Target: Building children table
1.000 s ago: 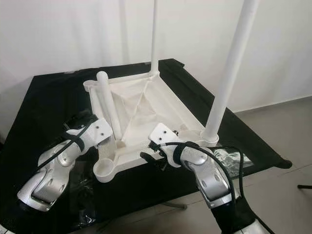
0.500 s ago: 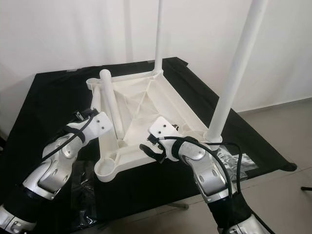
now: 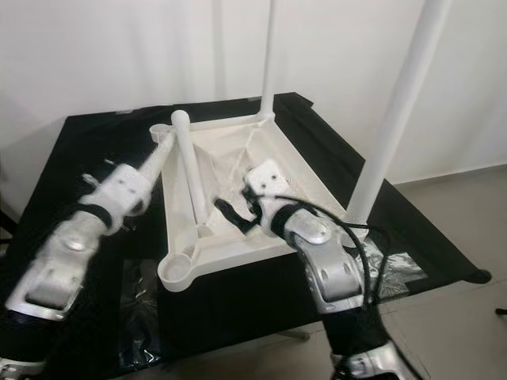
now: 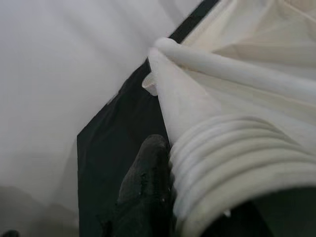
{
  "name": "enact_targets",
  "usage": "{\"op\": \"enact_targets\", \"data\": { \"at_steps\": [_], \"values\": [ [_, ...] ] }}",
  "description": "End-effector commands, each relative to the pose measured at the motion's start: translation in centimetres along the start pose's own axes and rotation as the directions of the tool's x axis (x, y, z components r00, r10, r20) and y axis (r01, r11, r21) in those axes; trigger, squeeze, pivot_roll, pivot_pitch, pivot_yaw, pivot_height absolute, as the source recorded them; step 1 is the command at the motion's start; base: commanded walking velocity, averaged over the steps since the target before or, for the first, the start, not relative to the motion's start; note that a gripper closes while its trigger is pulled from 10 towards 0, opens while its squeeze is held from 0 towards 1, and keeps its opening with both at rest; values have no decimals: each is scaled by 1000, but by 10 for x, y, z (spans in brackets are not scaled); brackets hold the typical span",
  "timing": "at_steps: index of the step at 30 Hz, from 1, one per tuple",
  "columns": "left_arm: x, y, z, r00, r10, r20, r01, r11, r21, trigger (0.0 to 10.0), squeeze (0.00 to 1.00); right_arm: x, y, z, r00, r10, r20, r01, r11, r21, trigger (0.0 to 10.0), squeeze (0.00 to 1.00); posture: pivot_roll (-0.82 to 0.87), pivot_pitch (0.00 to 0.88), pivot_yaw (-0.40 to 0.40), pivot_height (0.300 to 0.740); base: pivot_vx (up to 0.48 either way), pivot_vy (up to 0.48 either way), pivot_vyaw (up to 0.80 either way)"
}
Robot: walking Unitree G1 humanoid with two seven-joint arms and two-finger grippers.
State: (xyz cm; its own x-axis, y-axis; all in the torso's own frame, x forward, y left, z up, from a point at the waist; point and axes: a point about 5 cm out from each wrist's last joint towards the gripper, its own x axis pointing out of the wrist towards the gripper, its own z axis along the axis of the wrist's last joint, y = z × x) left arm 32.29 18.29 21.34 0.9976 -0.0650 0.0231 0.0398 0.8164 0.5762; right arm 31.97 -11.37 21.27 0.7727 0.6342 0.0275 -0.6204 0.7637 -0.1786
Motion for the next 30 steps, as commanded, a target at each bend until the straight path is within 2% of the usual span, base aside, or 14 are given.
{"op": "enact_targets", "data": {
  "at_steps": [1,5,7,8,9,11,13,14,16,20,21,26,28,30],
  "values": [
    [-3,26,7,997,70,22,-67,992,-105,0,0,2,4,11,994,45,95,-52,996,74,10000,0,-8,0,-2,740,0,0,0],
    [-9,52,16,988,136,76,-108,949,-295,0,0,7,10,17,979,77,190,-118,968,219,10000,0,4,0,-10,740,0,0,0],
    [-16,71,27,965,199,173,-96,875,-474,0,0,11,17,25,949,127,290,-224,916,333,10000,0,11,0,-14,740,0,0,0],
    [-16,71,27,965,199,173,-96,875,-474,0,0,11,17,25,949,127,290,-224,916,333,10000,0,11,0,-14,740,0,0,0],
    [-20,76,31,949,227,220,-65,822,-565,0,0,13,22,29,924,163,346,-297,875,382,10000,0,12,0,-14,740,0,0,0],
    [-20,76,31,949,227,220,-65,822,-565,0,0,13,22,29,924,163,346,-297,875,382,10000,0,12,0,-14,740,0,0,0],
    [-27,74,35,918,248,310,57,690,-721,0,0,9,26,47,820,181,543,-495,701,514,10000,0,13,0,-14,740,0,0,0],
    [-27,74,35,918,248,310,57,690,-721,0,0,9,26,47,820,181,543,-495,701,514,10000,0,13,0,-14,740,0,0,0],
    [-31,64,35,897,242,371,181,564,-806,0,0,8,32,51,764,229,604,-597,605,526,10000,0,15,0,-14,740,0,0,0],
    [-35,51,34,882,235,408,269,460,-846,0,0,6,35,56,717,250,650,-651,573,498,10000,0,19,0,-17,740,0,0,0],
    [-37,45,33,879,227,420,301,418,-857,0,0,10,31,56,735,199,648,-643,508,573,10000,0,12,0,-17,740,0,0,0],
    [-39,34,35,865,194,463,379,353,-856,0,0,13,31,61,752,191,631,-615,547,568,10000,0,11,0,-14,740,0,0,0],
    [-42,28,40,843,166,511,450,303,-840,0,0,7,34,69,696,226,681,-682,503,530,10000,0,14,0,-15,740,0,0,0],
    [-45,25,44,816,145,559,514,259,-818,0,0,16,24,69,750,102,654,-604,509,613,10000,0,8,0,-11,740,0,0,0]
  ]
}}
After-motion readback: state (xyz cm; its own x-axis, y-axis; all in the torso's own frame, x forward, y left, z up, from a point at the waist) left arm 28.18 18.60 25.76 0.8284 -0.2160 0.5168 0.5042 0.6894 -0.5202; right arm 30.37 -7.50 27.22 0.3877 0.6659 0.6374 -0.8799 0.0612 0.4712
